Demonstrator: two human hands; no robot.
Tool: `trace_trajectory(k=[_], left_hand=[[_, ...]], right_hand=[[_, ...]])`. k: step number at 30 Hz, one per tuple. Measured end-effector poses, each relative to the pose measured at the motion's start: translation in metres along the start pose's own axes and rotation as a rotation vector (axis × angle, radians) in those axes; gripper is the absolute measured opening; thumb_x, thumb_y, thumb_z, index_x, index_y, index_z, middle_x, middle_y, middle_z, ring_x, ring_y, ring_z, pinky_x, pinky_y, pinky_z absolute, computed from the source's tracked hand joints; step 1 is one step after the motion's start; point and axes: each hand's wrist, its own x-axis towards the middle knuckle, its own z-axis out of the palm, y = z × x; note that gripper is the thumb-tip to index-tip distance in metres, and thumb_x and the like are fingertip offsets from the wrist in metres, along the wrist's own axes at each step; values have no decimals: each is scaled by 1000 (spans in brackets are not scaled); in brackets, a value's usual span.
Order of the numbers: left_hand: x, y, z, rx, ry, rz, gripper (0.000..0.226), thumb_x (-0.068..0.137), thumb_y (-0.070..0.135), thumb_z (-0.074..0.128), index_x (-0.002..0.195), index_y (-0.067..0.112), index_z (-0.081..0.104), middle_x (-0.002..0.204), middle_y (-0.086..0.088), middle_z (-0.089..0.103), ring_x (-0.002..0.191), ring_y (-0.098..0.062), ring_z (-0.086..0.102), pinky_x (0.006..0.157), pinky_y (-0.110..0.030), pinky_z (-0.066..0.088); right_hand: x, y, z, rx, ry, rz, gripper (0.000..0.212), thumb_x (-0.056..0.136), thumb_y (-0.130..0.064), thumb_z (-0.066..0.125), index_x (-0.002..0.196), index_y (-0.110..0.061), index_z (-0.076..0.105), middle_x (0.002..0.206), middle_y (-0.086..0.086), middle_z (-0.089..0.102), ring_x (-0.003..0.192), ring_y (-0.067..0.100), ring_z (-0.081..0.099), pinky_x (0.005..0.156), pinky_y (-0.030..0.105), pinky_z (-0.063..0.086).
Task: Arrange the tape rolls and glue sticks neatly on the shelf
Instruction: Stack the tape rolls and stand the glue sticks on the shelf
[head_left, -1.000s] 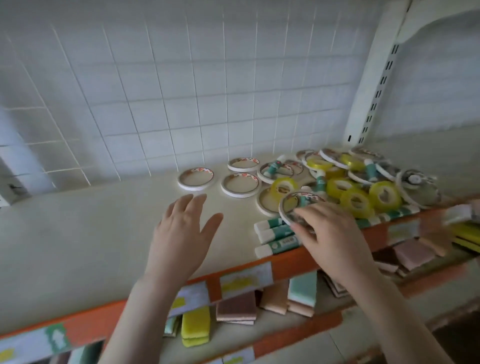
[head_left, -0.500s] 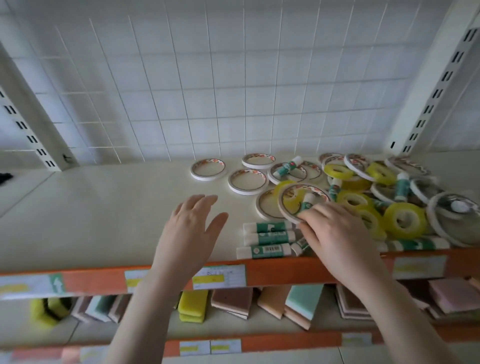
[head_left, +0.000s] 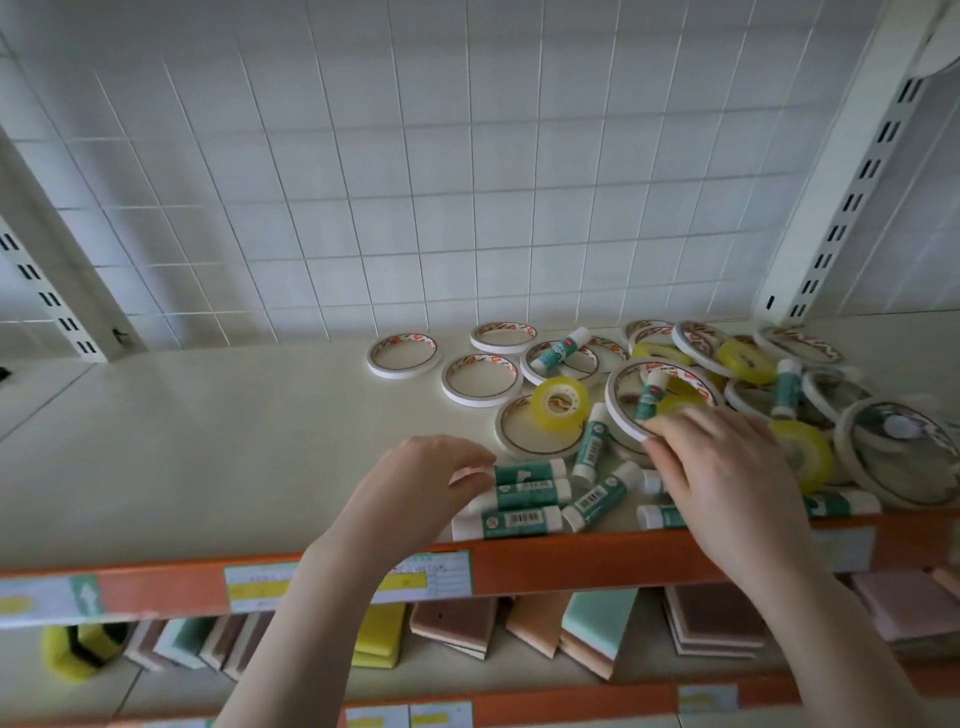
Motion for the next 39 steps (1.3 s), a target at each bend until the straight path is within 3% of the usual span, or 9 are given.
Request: trace_trajectory(k=[9,15,18,21,26,28,31,34,39], left_hand=[[11,2,-5,88,-111,-29,23,94,33,51,111,20,61,110,3,59,99,-14,55,82,-25,41],[1,-3,-9,-82,138,-19,13,90,29,57,101,23,62,94,7,66,87,-10,60,82,-32,49],[-9,-11,-19,-172,328,-26,7,87,25,63,91,30,65,83,9,66,78,-5,62,75,-20,48],[-22,-24,-35,-244,500,-58,18,83,18,67,84,36,63,79,14,66,75,0,62,69,-8,45],[-49,-67,-72,-237,642,-76,19,82,20,69,89,37,65,84,13,63,73,-1,61,68,-4,42],[-62,-89,-87,-233,677,-82,17,79,26,64,92,37,66,88,18,60,72,-2,62,69,-6,44],[-85,-125,-110,-206,728,-113,22,82,11,68,94,30,68,89,17,58,74,-5,62,70,-9,44],[-111,-162,-136,-189,753,-133,17,80,15,69,94,25,70,81,11,61,75,-7,61,69,-6,42],[-162,-255,-190,-158,763,-152,15,77,19,70,88,28,67,79,14,63,77,-4,58,68,-9,43]], right_hand=[[2,1,2,-8,18,-12,12,71,-10,76,81,-8,70,73,5,65,69,26,64,69,36,51],[7,-1,7,46,61,-41,11,75,-12,69,84,-6,70,76,5,66,71,26,64,69,36,51],[14,-12,12,96,56,-53,15,78,-15,63,88,-6,70,79,6,67,74,27,64,71,38,51],[24,-32,18,132,60,-68,10,78,-13,66,85,-8,70,78,5,66,74,27,63,72,38,50],[40,-85,29,171,49,-131,5,83,-15,64,82,-12,68,76,2,63,74,25,61,73,35,45],[45,-113,33,181,34,-155,15,85,-19,52,81,-15,66,74,0,61,72,24,60,71,35,44],[55,-164,39,201,48,-179,19,84,-20,48,78,-17,65,70,-1,58,70,24,58,70,34,40],[64,-222,47,235,60,-190,23,83,-21,43,75,-17,64,68,-1,57,68,25,59,70,33,35],[78,-343,65,286,70,-162,26,82,-23,43,78,-16,67,71,0,62,70,26,62,67,36,45]])
